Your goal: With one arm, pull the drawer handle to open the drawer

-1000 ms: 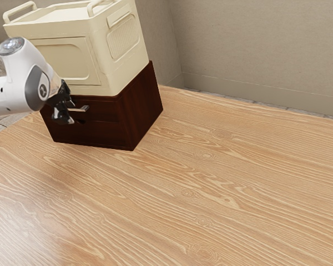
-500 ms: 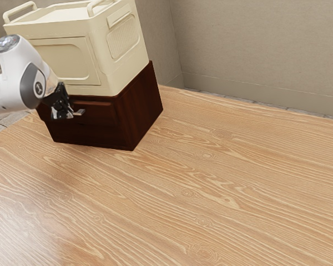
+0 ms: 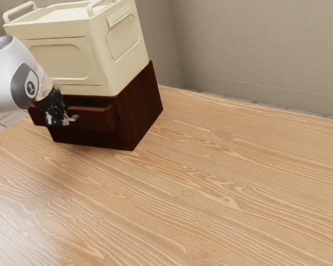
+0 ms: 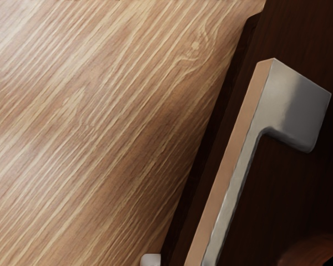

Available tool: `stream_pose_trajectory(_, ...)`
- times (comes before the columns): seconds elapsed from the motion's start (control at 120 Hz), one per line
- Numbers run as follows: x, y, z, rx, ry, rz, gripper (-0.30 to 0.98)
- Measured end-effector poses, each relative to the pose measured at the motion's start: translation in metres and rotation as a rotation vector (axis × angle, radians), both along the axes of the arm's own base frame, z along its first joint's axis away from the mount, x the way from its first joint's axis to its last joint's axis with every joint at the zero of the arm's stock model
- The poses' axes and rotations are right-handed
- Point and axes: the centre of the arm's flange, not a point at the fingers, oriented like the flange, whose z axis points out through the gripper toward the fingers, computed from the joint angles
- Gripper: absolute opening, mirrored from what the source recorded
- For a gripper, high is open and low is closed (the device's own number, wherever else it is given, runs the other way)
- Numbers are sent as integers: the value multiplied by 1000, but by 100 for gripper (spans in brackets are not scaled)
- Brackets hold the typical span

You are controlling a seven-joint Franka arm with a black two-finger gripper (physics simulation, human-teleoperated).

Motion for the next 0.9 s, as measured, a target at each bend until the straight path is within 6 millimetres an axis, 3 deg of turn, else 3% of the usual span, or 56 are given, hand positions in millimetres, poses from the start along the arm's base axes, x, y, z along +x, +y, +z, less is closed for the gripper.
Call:
stream_pose_trajectory(0.208, -13, -3, 8, -16, -1, -3, -10)
stream_pose_trajectory(0.9, -52, -7, 5, -66, 33, -6, -10)
